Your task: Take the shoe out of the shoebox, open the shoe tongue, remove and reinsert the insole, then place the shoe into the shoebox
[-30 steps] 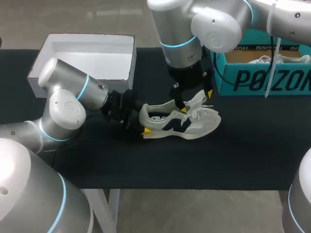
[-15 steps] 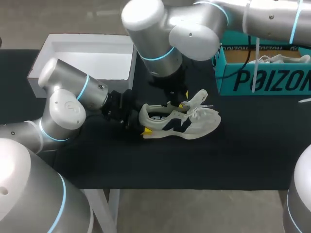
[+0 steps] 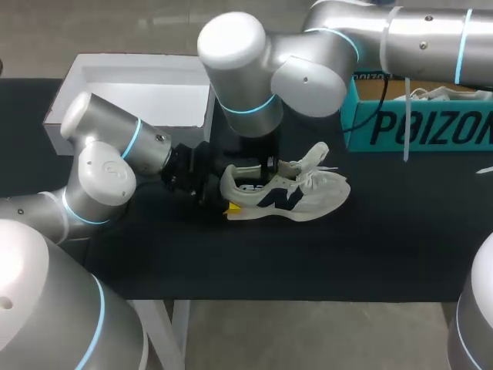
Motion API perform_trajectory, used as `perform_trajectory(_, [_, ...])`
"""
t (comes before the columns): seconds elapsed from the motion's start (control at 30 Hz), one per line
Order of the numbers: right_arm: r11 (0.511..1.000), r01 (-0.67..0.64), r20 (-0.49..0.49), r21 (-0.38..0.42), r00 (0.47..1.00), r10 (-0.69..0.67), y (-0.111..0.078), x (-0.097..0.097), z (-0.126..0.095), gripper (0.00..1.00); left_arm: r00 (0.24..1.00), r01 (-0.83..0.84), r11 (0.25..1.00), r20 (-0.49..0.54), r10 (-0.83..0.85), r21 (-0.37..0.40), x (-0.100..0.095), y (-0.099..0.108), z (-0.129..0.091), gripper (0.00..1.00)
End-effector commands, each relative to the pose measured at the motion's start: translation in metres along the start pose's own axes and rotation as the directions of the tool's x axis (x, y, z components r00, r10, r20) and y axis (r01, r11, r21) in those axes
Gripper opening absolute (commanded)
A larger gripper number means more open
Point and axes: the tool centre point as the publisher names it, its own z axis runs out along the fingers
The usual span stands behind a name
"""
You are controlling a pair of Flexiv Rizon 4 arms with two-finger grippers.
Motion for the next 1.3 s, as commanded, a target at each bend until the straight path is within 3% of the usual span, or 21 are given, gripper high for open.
perform_trajectory(0.03, [1.0, 0.011, -0.017, -0.005, 1.0, -0.011, 0.002, 0.001, 0.018, 0.0, 1.0, -0.001, 1.0, 0.001, 0.001, 0.001, 0.001, 0.001, 0.002, 0.0])
perform_trajectory(0.57, [1.0, -0.004, -0.064, -0.021, 0.998, 0.002, 0.012, -0.006, 0.047, 0.0, 1.0, -0.001, 1.0, 0.001, 0.001, 0.001, 0.001, 0.001, 0.002, 0.0])
perform_trajectory(0.8, [0.999, -0.01, -0.012, -0.037, 1.0, 0.01, 0.013, -0.007, 0.05, 0.0, 1.0, -0.001, 1.0, 0.001, 0.001, 0.001, 0.001, 0.001, 0.002, 0.0])
perform_trajectory(0.9, [0.999, -0.014, -0.014, -0.038, 1.0, 0.013, 0.014, -0.009, 0.053, 0.17, 1.0, -0.001, 1.0, 0.001, 0.001, 0.001, 0.001, 0.001, 0.002, 0.0])
perform_trajectory(1.07, [0.999, -0.009, -0.027, -0.036, 1.0, 0.008, 0.014, -0.01, 0.054, 0.17, 1.0, -0.001, 1.0, 0.001, 0.001, 0.001, 0.001, 0.001, 0.002, 0.0])
perform_trajectory(1.17, [0.999, -0.01, -0.036, -0.045, 0.999, 0.008, 0.012, -0.01, 0.056, 0.24, 1.0, -0.001, 1.0, 0.001, 0.001, 0.001, 0.001, 0.001, 0.002, 0.0])
perform_trajectory(1.3, [0.998, -0.013, -0.055, -0.067, 0.998, 0.009, 0.013, -0.011, 0.064, 0.25, 1.0, -0.001, 1.0, 0.001, 0.001, 0.001, 0.001, 0.001, 0.002, 0.0])
